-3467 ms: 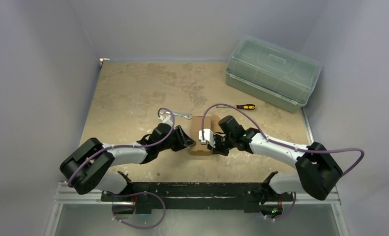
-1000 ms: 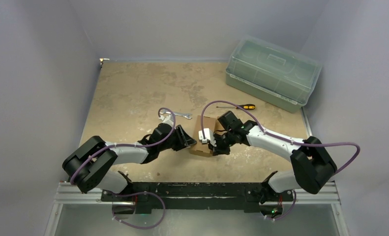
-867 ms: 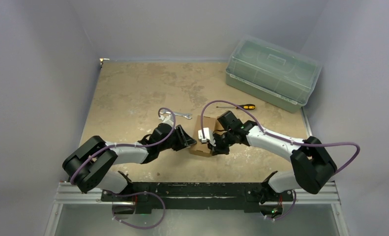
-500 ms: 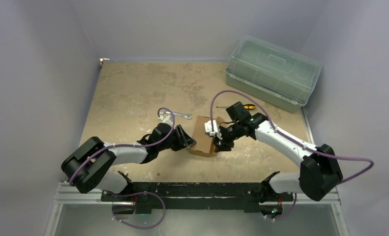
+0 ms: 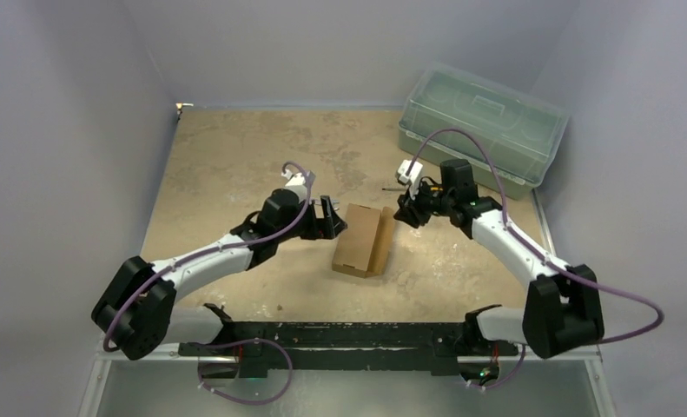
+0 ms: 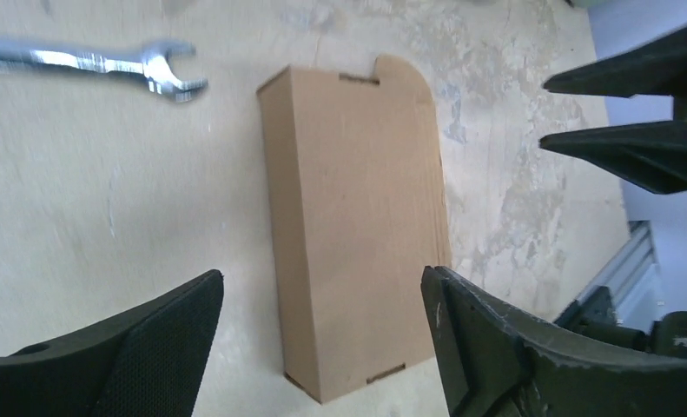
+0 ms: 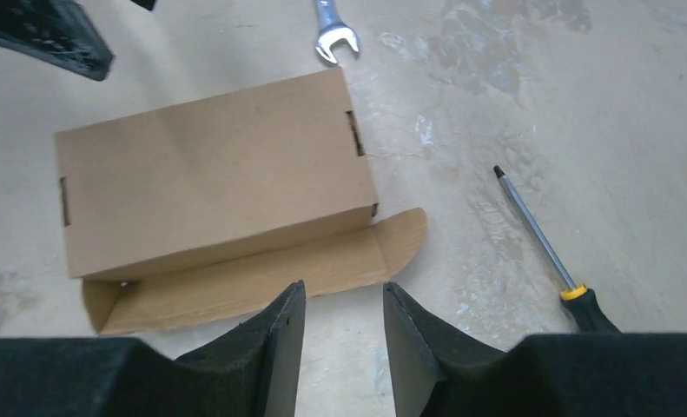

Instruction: Fold the paper box

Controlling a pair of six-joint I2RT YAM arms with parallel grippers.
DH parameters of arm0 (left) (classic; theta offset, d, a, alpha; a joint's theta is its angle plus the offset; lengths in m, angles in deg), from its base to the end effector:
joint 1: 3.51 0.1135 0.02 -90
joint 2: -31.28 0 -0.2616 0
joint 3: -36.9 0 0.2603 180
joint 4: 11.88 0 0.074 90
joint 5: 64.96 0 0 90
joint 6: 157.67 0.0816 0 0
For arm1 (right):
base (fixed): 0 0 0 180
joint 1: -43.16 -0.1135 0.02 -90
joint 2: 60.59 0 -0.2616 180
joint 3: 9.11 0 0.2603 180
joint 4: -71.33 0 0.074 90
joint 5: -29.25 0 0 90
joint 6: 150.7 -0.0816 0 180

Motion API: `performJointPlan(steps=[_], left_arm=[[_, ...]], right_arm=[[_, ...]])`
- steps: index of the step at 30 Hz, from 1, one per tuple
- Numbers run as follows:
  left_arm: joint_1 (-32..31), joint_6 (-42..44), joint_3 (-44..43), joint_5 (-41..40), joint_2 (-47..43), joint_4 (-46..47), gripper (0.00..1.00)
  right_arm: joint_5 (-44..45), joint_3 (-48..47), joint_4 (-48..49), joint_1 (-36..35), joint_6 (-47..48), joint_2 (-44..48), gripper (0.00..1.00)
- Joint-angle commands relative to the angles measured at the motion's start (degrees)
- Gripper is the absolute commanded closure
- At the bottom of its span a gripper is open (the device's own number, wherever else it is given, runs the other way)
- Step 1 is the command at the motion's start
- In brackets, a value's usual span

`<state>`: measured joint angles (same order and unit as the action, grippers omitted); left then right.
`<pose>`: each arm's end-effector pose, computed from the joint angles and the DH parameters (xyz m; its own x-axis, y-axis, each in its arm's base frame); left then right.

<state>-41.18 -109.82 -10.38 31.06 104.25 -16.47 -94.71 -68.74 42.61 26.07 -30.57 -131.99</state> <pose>0.2417 -0.1974 0.1726 -0.7518 -0.2627 -0.6048 0.2359 0.7494 -0.6187 0.2725 0.1315 0.2163 -0.2106 -0.5003 -0.8398 -0.8736 0.4819 -0.0680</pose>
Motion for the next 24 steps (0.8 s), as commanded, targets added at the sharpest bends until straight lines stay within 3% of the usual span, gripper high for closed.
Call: performJointPlan(steps=[1,4,9,13,18,24], left_arm=[[0.8,14.0,-6.7,-0.7,4.6,-2.7,0.15],[0.8,16.2,-9.8,1.9,10.6,-1.2,0.15],[0.8,18.2,-12.8,2.6,19.1,2.3,0.15],[0.8,17.9,-13.7,3.3,22.6,5.9,0.16],[1.2,17.1,-13.5,4.7,23.5,9.1,0.16],[2.1,17.5,-12.6,5.8,22.7,10.4,0.16]], right_arm=[[-0.3,-4.8,4.3,2.6,-5.5,-8.4,0.56],[-4.6,-5.7,3.3,3.9,-5.7,-12.0,0.5],[-5.8,-4.1,10.5,5.1,-11.5,-13.5,0.37],[-8.5,-3.7,13.2,6.6,-15.2,-16.8,0.32],[-7.2,-4.7,15.2,6.9,-18.5,-19.3,0.32],[-4.2,-2.4,19.0,9.3,-19.3,-15.0,0.34]])
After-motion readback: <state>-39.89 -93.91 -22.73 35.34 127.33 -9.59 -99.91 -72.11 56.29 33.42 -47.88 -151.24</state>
